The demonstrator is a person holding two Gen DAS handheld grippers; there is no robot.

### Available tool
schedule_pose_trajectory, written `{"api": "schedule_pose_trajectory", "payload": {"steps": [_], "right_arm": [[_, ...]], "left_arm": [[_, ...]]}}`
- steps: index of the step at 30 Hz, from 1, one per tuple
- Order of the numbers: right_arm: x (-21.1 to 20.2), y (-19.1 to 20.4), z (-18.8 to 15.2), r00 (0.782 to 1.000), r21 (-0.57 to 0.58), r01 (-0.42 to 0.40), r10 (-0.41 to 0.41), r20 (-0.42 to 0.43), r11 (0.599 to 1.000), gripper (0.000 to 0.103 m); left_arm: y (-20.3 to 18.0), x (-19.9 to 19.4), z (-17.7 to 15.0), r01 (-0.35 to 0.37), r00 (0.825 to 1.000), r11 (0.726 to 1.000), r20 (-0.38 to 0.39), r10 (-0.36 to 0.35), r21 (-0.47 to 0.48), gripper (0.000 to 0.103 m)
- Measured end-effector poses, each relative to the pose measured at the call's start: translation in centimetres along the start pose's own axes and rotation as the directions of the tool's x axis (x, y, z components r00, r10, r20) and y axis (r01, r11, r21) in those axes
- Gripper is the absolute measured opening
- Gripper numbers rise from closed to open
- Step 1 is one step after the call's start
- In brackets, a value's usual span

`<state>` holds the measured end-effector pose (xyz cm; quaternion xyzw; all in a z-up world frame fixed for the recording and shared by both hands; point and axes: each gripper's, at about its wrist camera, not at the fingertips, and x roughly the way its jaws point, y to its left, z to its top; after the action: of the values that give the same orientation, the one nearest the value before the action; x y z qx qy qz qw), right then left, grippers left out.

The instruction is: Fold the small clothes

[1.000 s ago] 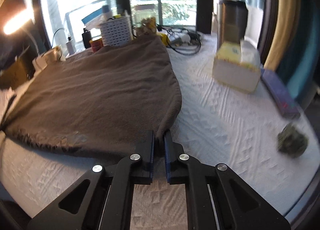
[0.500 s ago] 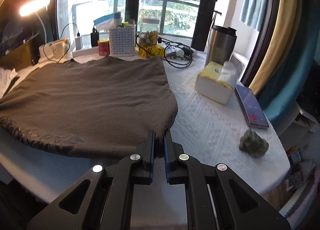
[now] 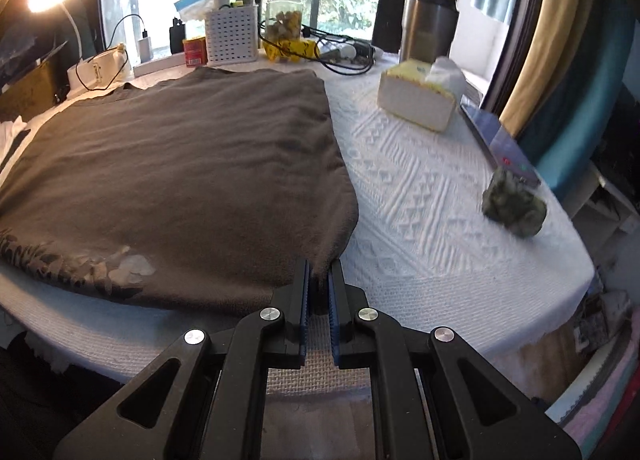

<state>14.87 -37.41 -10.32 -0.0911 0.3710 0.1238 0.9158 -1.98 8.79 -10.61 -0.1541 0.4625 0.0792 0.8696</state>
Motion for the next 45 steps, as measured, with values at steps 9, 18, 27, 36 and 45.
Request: {"api": "schedule_pose_trajectory", "payload": {"steps": [9,18,27,36,45], "right_arm": [[0.8,-1.5,1.5,0.999,0.03,-0.006,0.007,-0.031,1.0,0.02],[2.3,-1.8,3.2,0.999,0.017,0.024,-0.023,-0.04,1.0,0.023],[3.9,-1.5,5.4,0.998,0.018,0.009,-0.008,-0.056,1.0,0.023],[5.9,-0.8,8.5,0.999,0.015,-0.015,0.016,-0.049,1.0,0.026],[8.4,-0.1,10.6,0.997,0.011,0.0,0.001,-0.071,1.0,0.048]], "left_arm": [[0.4,-0.8,1.2,-0.077,0.997,0.997,0.022,0.078,-0.023,0.016],[1.0,-0.5,3.5,-0.196,0.978,0.98,0.063,0.197,-0.019,0.024],[-0.3,1.9,6.8,-0.176,0.982,0.984,0.073,0.175,0.02,0.024],[-0.6,4.9,10.4,-0.155,0.986,0.986,0.069,0.15,0.069,0.024],[0.2,7.4,12.9,-0.108,0.994,0.992,0.026,0.107,0.062,0.024]]}}
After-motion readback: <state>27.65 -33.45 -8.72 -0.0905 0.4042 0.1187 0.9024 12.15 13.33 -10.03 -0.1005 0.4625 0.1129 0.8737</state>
